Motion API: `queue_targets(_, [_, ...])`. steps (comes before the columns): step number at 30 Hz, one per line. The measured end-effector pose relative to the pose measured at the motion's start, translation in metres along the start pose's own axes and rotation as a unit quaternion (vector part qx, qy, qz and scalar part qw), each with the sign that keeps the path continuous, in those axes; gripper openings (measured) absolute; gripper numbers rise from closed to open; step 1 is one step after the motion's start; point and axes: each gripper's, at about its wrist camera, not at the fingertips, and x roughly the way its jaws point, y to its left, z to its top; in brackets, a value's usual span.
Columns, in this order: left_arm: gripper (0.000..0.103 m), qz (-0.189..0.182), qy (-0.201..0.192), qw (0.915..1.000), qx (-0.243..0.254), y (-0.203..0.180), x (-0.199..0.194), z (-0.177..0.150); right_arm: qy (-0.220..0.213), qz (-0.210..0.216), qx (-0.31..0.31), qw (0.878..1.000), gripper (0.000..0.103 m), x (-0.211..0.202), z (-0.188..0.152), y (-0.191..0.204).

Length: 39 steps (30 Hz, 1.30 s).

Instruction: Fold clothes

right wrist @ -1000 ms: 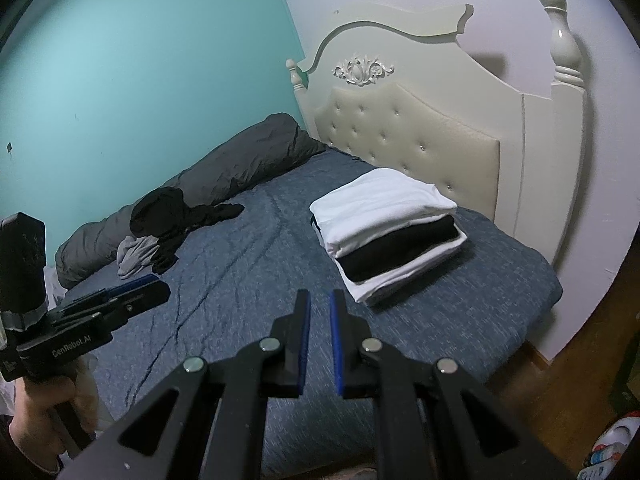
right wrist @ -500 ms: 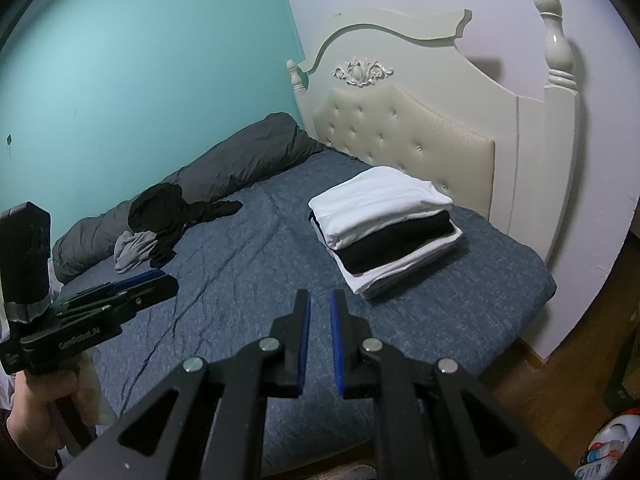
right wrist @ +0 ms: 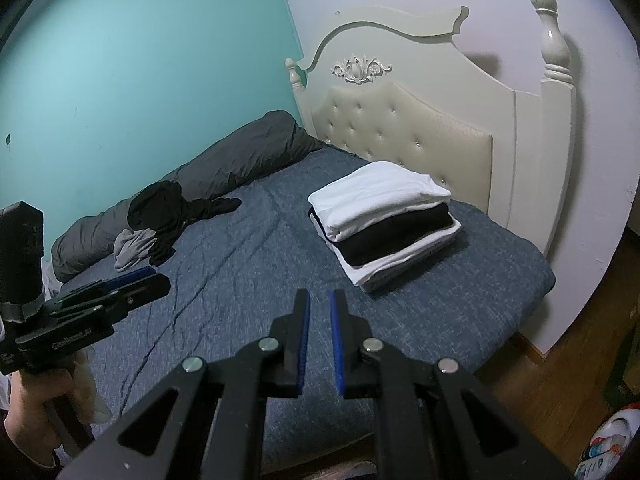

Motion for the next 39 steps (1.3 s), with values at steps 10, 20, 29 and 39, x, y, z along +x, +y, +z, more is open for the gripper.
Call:
queue_targets(10, [0.056, 0.005, -0.002, 1.0, 0.0, 0.002, -0.004, -0.001, -0.006, -0.011, 0.003, 1.0, 0.028, -0.005, -0.003, 0.001])
queue_targets(20, [0.078, 0.003, -0.005, 1.0, 0.001, 0.001, -0.008, -0.001, -0.006, -0.018, 0.003, 1.0, 0.035, -0.006, -0.005, 0.0])
queue_targets(29, [0.096, 0.004, -0.011, 0.9999, 0.005, 0.0, -0.013, -0.002, -0.009, -0.022, 0.0, 1.0, 0.046, -0.007, -0.006, 0.001])
queue_targets(39, [0.103, 0.014, -0.016, 0.9998, 0.006, 0.001, -0.019, -0.003, -0.012, -0.028, -0.002, 1.0, 0.059, -0.011, -0.008, 0.005])
